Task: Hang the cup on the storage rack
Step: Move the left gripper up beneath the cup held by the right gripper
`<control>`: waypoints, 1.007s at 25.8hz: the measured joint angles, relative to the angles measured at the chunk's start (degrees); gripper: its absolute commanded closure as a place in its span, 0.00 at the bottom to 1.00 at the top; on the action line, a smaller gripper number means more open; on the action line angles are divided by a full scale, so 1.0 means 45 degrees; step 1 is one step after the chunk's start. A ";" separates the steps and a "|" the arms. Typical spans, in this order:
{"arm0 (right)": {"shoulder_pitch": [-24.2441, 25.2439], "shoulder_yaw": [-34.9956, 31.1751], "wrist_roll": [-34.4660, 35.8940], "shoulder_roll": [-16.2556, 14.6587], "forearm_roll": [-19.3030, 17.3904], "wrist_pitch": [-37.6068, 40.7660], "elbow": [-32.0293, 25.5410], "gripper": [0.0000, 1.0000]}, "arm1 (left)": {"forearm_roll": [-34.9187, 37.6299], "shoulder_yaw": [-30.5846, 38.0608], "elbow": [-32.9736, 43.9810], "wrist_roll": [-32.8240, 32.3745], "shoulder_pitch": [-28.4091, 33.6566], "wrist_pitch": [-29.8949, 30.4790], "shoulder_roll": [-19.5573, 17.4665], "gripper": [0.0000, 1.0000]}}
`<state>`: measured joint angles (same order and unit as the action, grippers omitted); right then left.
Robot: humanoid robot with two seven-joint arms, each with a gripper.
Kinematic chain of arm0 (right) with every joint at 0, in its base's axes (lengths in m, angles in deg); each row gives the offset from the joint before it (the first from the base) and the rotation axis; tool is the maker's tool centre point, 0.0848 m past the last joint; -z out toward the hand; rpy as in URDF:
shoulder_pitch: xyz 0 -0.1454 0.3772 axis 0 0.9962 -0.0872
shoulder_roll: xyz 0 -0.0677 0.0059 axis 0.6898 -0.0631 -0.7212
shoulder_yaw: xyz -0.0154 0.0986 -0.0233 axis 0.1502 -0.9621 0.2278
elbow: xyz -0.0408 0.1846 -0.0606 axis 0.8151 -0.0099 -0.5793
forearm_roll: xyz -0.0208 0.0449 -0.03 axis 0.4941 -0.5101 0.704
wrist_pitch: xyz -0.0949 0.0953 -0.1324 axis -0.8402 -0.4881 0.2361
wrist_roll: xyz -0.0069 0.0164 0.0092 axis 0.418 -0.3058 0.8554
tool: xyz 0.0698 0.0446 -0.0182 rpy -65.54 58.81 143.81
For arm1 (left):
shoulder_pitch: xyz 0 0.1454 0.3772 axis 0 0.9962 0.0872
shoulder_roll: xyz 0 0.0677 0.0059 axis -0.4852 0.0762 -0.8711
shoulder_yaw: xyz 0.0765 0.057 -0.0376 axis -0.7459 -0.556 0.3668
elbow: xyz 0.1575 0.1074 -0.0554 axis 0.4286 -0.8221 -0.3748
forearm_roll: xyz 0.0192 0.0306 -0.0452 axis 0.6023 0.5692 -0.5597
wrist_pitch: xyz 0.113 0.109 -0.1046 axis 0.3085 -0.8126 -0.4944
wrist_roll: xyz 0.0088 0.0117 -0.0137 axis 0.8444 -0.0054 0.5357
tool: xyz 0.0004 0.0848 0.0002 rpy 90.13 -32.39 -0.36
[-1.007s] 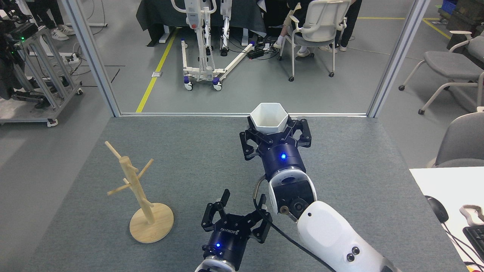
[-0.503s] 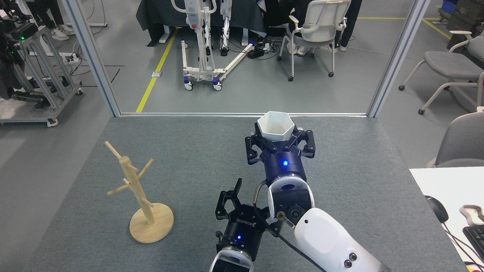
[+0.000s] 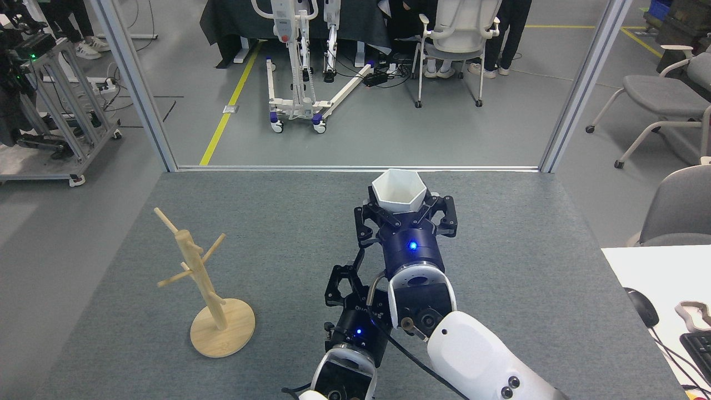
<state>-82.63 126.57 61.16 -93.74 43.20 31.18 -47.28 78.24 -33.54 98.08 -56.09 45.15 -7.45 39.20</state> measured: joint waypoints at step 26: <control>0.0449 0.0165 0.0064 0.0282 0.0498 0.0020 0.0000 1.00 | -0.1817 0.0526 -0.0458 -0.0084 -0.0990 -0.0126 0.0056 0.04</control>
<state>-80.61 127.31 61.45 -92.47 45.44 31.27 -47.28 70.06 -31.18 96.02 -56.47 40.69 -8.02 39.45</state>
